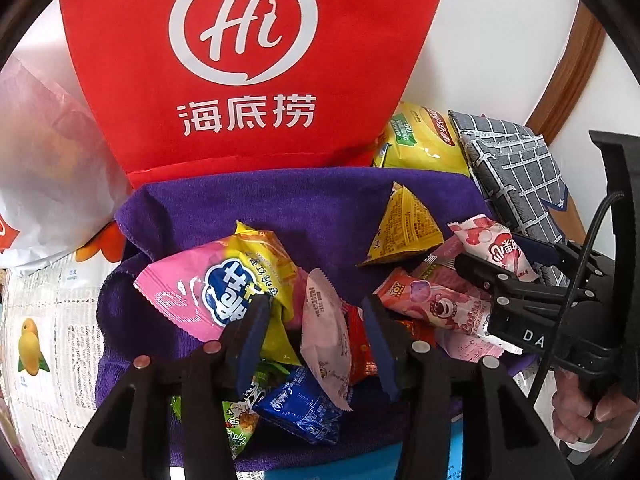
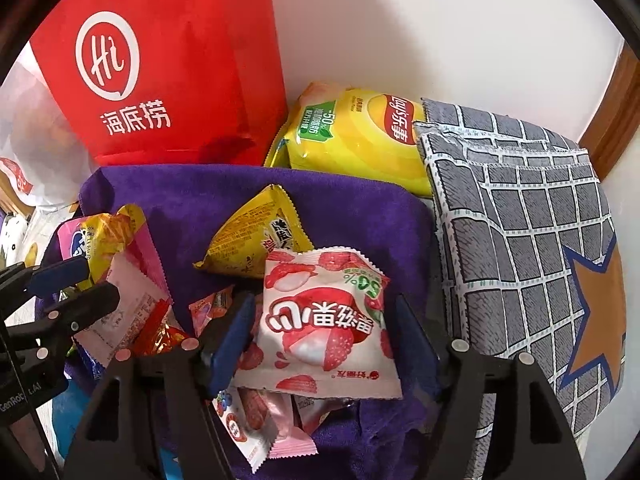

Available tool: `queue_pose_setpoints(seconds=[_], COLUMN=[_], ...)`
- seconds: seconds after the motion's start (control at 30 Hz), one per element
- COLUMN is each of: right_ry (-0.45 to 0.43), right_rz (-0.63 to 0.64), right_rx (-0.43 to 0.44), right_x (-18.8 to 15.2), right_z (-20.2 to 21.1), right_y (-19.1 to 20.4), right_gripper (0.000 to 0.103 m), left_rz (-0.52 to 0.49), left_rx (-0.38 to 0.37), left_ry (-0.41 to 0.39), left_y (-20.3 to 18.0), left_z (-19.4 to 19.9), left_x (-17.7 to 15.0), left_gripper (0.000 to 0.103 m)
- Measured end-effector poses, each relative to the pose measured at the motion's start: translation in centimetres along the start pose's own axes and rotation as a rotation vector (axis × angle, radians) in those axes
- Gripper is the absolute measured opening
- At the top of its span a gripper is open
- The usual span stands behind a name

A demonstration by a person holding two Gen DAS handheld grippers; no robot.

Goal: Organize snacks
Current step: 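Open both grippers to drop the candy bag and wafer packet onto the towel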

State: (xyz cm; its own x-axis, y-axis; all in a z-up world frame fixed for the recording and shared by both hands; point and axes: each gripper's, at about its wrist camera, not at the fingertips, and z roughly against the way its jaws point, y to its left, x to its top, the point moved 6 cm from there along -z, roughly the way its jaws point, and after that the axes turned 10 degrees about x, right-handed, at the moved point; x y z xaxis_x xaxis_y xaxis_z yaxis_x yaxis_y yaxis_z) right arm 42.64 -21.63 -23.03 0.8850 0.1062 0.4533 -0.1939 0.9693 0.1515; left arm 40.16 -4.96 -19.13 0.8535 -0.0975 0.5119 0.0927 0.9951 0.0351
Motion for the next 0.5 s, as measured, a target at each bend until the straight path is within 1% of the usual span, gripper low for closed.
queue_pose_setpoints(seconds=[0.03,0.13,0.27,0.5], right_ry=[-0.001,-0.01,-0.01,-0.013], right_rz=[-0.003,-0.016,-0.023,-0.041], right_rx=[-0.001,0.005,0.009,0.004], right_x=[0.0,0.1,0.2,0.3], right_z=[0.1,0.5,0.6,1.3], right_y=[-0.1,-0.3,-0.3,-0.6], right_gripper=[0.071,0.071,0.072,0.073], left_rz=[0.0,-0.001,0.014,0.026], left_rx=[-0.002,-0.002,-0.028,-0.033], left_ry=[0.001,0.003,0.012,0.003], left_y=[0.0,-0.1,-0.1,0.1], left_z=[0.0,0.0,0.0,0.7], left_x=[0.0,0.0,0.1,0.5], left_gripper=[0.051,0.052,0.061,0.067])
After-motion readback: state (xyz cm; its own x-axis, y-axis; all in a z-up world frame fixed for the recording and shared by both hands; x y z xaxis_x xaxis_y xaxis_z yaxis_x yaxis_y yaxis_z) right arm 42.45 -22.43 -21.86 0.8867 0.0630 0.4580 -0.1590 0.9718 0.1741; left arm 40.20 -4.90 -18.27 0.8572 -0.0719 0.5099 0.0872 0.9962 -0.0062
